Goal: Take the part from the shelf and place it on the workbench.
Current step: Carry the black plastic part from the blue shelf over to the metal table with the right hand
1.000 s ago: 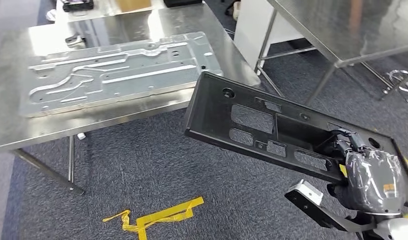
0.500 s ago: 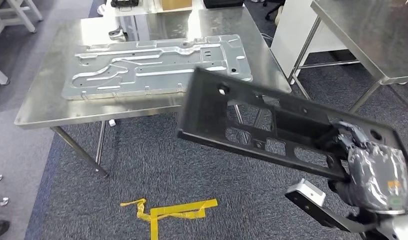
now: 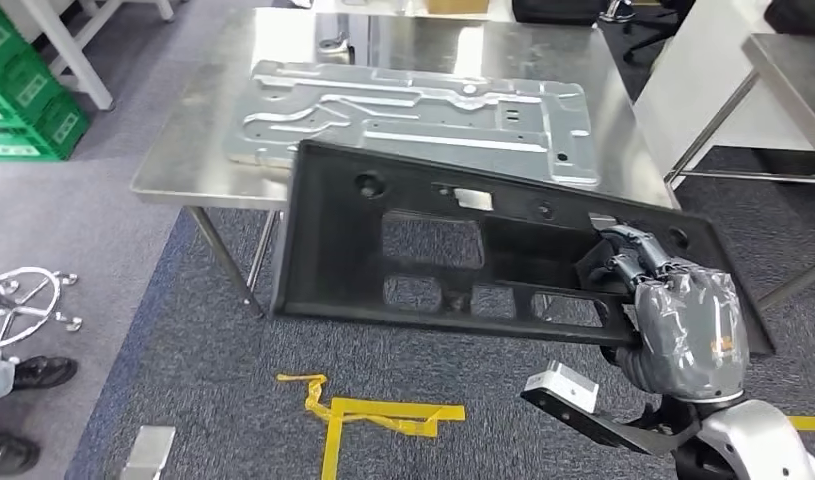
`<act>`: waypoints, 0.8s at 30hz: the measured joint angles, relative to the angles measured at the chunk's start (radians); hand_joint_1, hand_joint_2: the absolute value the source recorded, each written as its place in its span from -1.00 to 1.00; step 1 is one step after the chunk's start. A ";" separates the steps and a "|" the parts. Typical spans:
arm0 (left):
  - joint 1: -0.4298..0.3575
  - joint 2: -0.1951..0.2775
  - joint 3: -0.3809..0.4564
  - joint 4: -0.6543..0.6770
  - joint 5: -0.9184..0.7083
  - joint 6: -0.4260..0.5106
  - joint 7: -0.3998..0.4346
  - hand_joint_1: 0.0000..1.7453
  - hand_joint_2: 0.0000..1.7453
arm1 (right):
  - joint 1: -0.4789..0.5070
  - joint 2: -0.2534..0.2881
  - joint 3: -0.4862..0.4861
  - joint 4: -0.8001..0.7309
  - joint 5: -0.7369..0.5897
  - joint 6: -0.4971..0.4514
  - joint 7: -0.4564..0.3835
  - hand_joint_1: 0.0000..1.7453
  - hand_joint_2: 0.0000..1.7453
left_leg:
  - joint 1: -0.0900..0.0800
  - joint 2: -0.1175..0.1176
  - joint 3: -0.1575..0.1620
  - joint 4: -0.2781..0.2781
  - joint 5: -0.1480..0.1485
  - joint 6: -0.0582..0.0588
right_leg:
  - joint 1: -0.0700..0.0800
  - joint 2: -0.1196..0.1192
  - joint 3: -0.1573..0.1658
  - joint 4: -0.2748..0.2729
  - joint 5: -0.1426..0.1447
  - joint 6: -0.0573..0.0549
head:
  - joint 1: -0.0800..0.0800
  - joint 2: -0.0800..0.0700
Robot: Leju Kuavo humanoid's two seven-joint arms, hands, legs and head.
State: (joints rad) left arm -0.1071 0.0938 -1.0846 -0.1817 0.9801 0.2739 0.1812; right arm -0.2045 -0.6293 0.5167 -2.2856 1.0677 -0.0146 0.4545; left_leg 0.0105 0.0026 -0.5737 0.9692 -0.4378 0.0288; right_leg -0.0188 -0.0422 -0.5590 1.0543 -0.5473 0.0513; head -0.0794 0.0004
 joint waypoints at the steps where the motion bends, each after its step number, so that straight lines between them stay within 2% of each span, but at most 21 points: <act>1: -0.002 -0.005 0.000 0.000 -0.002 0.001 -0.017 -1.00 1.00 | -0.004 0.004 0.007 0.007 -0.002 -0.002 -0.006 1.00 1.00 | 0.000 -0.010 -0.002 0.000 0.002 0.003 | -0.001 0.022 -0.036 0.071 -0.033 0.001 | 0.001 0.000; 2: -0.004 -0.009 0.001 0.001 -0.004 0.003 -0.033 -1.00 1.00 | -0.010 0.008 0.013 0.013 -0.009 0.005 -0.008 1.00 1.00 | -0.001 -0.022 -0.004 0.000 0.003 0.005 | -0.001 0.031 -0.070 0.138 -0.057 0.002 | 0.001 0.000; 3: -0.005 -0.011 0.001 0.001 -0.004 0.005 -0.048 -1.00 1.00 | -0.019 0.012 0.019 0.019 -0.018 0.017 -0.009 1.00 1.00 | -0.003 -0.035 -0.005 0.000 0.004 0.006 | -0.001 0.035 -0.094 0.181 -0.064 0.002 | 0.001 0.000; 4: -0.004 -0.013 0.001 0.001 -0.005 0.006 -0.060 -1.00 1.00 | -0.029 0.014 0.025 0.024 -0.029 0.031 -0.009 1.00 1.00 | -0.003 -0.048 -0.005 0.000 0.005 0.006 | -0.001 0.037 -0.100 0.184 -0.052 0.000 | 0.001 0.000; 5: -0.003 -0.013 0.001 0.001 -0.004 0.007 -0.067 -1.00 1.00 | -0.043 0.016 0.030 0.027 -0.041 0.045 -0.008 1.00 1.00 | -0.004 -0.062 -0.005 0.001 0.006 0.006 | -0.001 0.041 -0.087 0.151 -0.022 -0.003 | 0.001 0.000; 6: -0.001 -0.013 0.001 0.001 -0.003 0.007 -0.071 -1.00 1.00 | -0.060 0.017 0.036 0.030 -0.054 0.057 -0.007 1.00 1.00 | -0.004 -0.076 -0.005 0.001 0.008 0.004 | -0.001 0.053 -0.060 0.089 0.016 -0.009 | 0.001 0.000; 7: -0.001 -0.014 0.002 0.001 -0.002 0.007 -0.072 -1.00 1.00 | -0.078 0.017 0.040 0.032 -0.065 0.067 -0.005 1.00 1.00 | -0.003 -0.088 -0.005 0.001 0.009 0.002 | -0.001 0.072 -0.031 0.024 0.049 -0.015 | 0.001 0.000; 8: -0.001 -0.014 0.004 0.001 0.002 0.004 -0.072 -1.00 1.00 | -0.106 0.018 0.046 0.036 -0.077 0.079 -0.001 1.00 1.00 | -0.004 -0.101 -0.009 0.003 0.011 -0.002 | -0.002 0.090 -0.006 -0.034 0.071 -0.020 | 0.001 0.000; 10: -0.002 -0.014 0.009 0.001 0.009 -0.004 -0.072 -1.00 1.00 | -0.177 0.027 0.065 0.052 -0.096 0.104 0.013 1.00 1.00 | -0.004 -0.122 -0.019 0.004 0.017 -0.014 | -0.001 0.109 0.014 -0.084 0.082 -0.029 | 0.001 0.000; 11: -0.002 -0.013 0.012 0.002 0.012 -0.012 -0.073 -1.00 1.00 | -0.223 0.034 0.081 0.066 -0.106 0.121 0.021 1.00 1.00 | -0.003 -0.133 -0.024 0.003 0.021 -0.022 | 0.000 0.103 0.017 -0.093 0.083 -0.034 | 0.000 0.000; 12: -0.001 -0.010 0.014 0.002 0.012 -0.022 -0.073 -1.00 1.00 | -0.268 0.043 0.099 0.082 -0.115 0.138 0.031 1.00 1.00 | -0.002 -0.133 -0.026 0.003 0.023 -0.028 | 0.000 0.091 0.017 -0.095 0.086 -0.040 | 0.000 0.000; 13: -0.001 -0.005 0.015 0.004 0.010 -0.034 -0.073 -1.00 1.00 | -0.312 0.052 0.118 0.099 -0.124 0.156 0.040 1.00 1.00 | -0.003 -0.118 -0.032 0.013 0.016 -0.034 | -0.001 0.079 0.019 -0.100 0.090 -0.045 | -0.002 0.000; 14: -0.001 -0.001 0.016 0.004 0.006 -0.044 -0.075 -1.00 1.00 | -0.354 0.060 0.136 0.116 -0.132 0.173 0.048 1.00 1.00 | -0.004 -0.093 -0.045 0.040 -0.002 -0.039 | -0.002 0.066 0.021 -0.105 0.094 -0.051 | -0.003 0.000; 16: -0.006 0.008 0.016 0.005 -0.002 -0.057 -0.082 -1.00 1.00 | -0.425 0.073 0.169 0.152 -0.148 0.207 0.063 1.00 1.00 | -0.004 -0.036 -0.098 0.155 -0.066 -0.047 | -0.001 0.037 0.023 -0.110 0.097 -0.058 | -0.006 0.000; 17: -0.009 0.011 0.016 0.005 -0.006 -0.060 -0.087 -1.00 1.00 | -0.456 0.078 0.183 0.173 -0.154 0.223 0.068 1.00 1.00 | -0.003 -0.023 -0.131 0.226 -0.097 -0.051 | 0.000 0.021 0.022 -0.110 0.097 -0.060 | -0.006 0.000; 18: -0.011 0.015 0.016 0.005 -0.009 -0.062 -0.091 -1.00 1.00 | -0.483 0.084 0.196 0.194 -0.159 0.236 0.071 1.00 1.00 | -0.002 -0.016 -0.154 0.277 -0.114 -0.053 | 0.001 0.005 0.022 -0.109 0.097 -0.060 | -0.006 0.000; 19: -0.013 0.017 0.016 0.005 -0.011 -0.064 -0.094 -1.00 1.00 | -0.507 0.089 0.209 0.215 -0.163 0.243 0.074 1.00 1.00 | -0.001 -0.013 -0.159 0.294 -0.112 -0.055 | 0.001 -0.010 0.022 -0.109 0.096 -0.060 | -0.006 0.000; 20: -0.014 0.020 0.016 0.005 -0.012 -0.065 -0.097 -1.00 1.00 | -0.527 0.095 0.221 0.233 -0.165 0.247 0.075 1.00 1.00 | -0.001 -0.008 -0.143 0.269 -0.092 -0.056 | 0.001 -0.024 0.023 -0.109 0.096 -0.059 | -0.006 0.000; 21: -0.013 0.022 0.016 0.005 -0.013 -0.065 -0.098 -1.00 1.00 | -0.544 0.100 0.231 0.249 -0.166 0.248 0.075 1.00 1.00 | -0.001 0.002 -0.108 0.207 -0.060 -0.055 | 0.001 -0.037 0.024 -0.108 0.094 -0.057 | -0.007 0.000; 23: -0.012 0.024 0.016 0.006 -0.014 -0.065 -0.100 -1.00 1.00 | -0.571 0.109 0.245 0.274 -0.167 0.247 0.075 1.00 1.00 | -0.005 0.044 -0.033 0.068 -0.011 -0.048 | 0.006 -0.059 0.025 -0.103 0.089 -0.049 | -0.007 0.000; 24: -0.012 0.025 0.016 0.006 -0.014 -0.065 -0.101 -1.00 1.00 | -0.582 0.112 0.251 0.284 -0.167 0.247 0.075 1.00 1.00 | -0.007 0.058 -0.013 0.025 0.000 -0.042 | 0.009 -0.069 0.024 -0.100 0.087 -0.043 | -0.006 0.000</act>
State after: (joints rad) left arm -0.1190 0.1187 -1.0690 -0.1760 0.9662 0.2091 0.0806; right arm -0.7861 -0.5171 0.7677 -2.0013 0.9006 0.2327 0.5299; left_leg 0.0033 0.0611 -0.5863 0.9942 -0.4375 -0.0136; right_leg -0.0102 -0.1116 -0.5346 0.9541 -0.4606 0.0078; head -0.0851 0.0004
